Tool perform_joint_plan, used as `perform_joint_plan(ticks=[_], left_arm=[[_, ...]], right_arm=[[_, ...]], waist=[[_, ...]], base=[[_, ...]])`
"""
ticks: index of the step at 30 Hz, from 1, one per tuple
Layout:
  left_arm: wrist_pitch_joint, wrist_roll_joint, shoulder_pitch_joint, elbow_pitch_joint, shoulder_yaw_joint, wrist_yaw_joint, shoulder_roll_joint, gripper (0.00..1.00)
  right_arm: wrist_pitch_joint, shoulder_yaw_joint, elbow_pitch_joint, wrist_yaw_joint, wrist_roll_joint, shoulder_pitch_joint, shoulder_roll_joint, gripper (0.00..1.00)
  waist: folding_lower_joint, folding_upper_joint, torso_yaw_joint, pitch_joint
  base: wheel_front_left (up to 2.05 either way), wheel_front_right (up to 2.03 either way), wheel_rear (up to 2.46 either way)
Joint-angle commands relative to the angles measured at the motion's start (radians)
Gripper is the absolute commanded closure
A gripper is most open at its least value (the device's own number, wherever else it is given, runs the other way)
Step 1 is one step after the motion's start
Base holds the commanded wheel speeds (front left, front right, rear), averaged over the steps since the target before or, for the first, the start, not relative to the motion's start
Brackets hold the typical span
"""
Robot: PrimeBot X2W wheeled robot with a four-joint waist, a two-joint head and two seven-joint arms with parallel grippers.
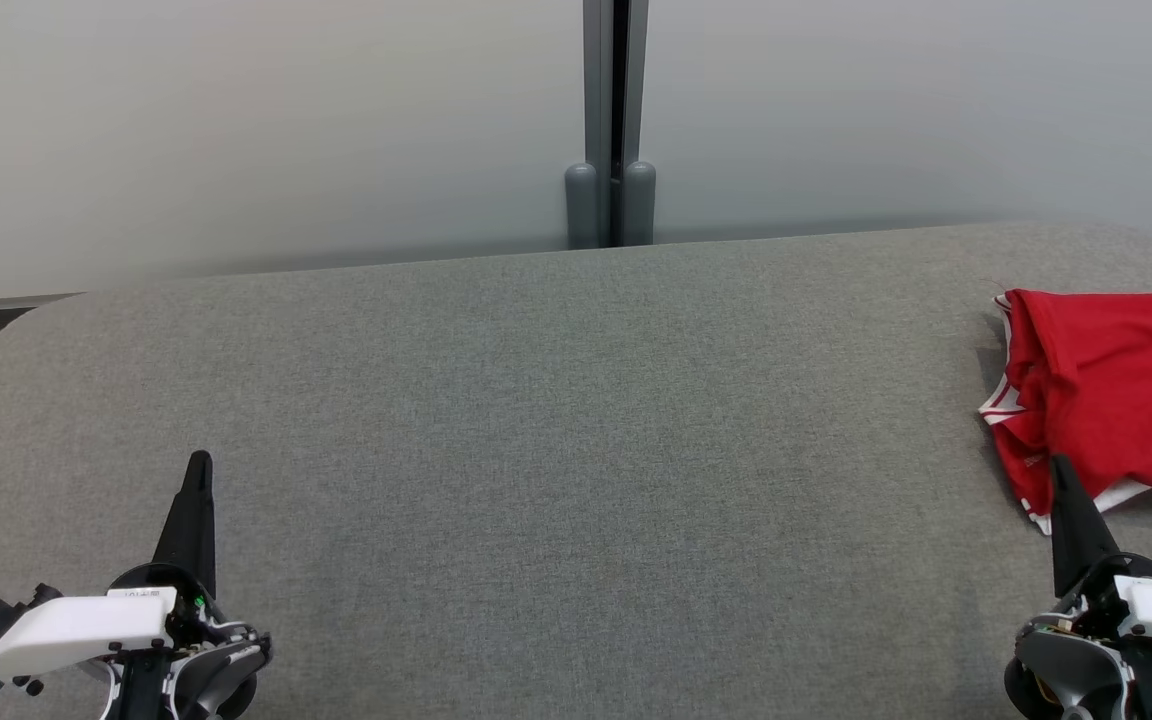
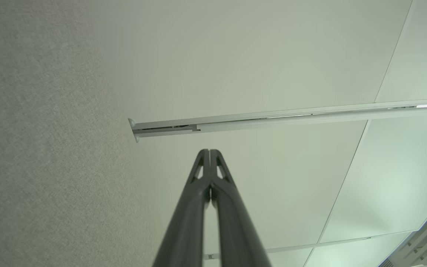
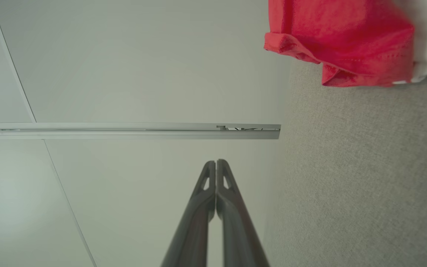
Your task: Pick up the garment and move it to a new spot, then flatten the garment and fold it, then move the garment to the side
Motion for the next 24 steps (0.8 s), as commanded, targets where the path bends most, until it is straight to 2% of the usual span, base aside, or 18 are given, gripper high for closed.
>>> perform_joint_plan(ticks=[1, 24], left_arm=[[0.003, -0.001, -0.009, 0.001, 0.004, -0.004, 0.002, 1.00], [0.003, -0.001, -0.009, 0.001, 0.004, -0.004, 0.002, 1.00]], right_arm=[[0.003, -0.001, 0.001, 0.000, 0.005, -0.012, 0.000, 1.00], [0.002, 0.000, 0.001, 0.000, 0.006, -0.012, -0.001, 1.00]], waist=[[0.0000, 0.0000, 0.000, 0.000], [0.0000, 0.0000, 0.000, 0.000]], base=[[0.00, 0.00, 0.00], [0.00, 0.00, 0.00]])
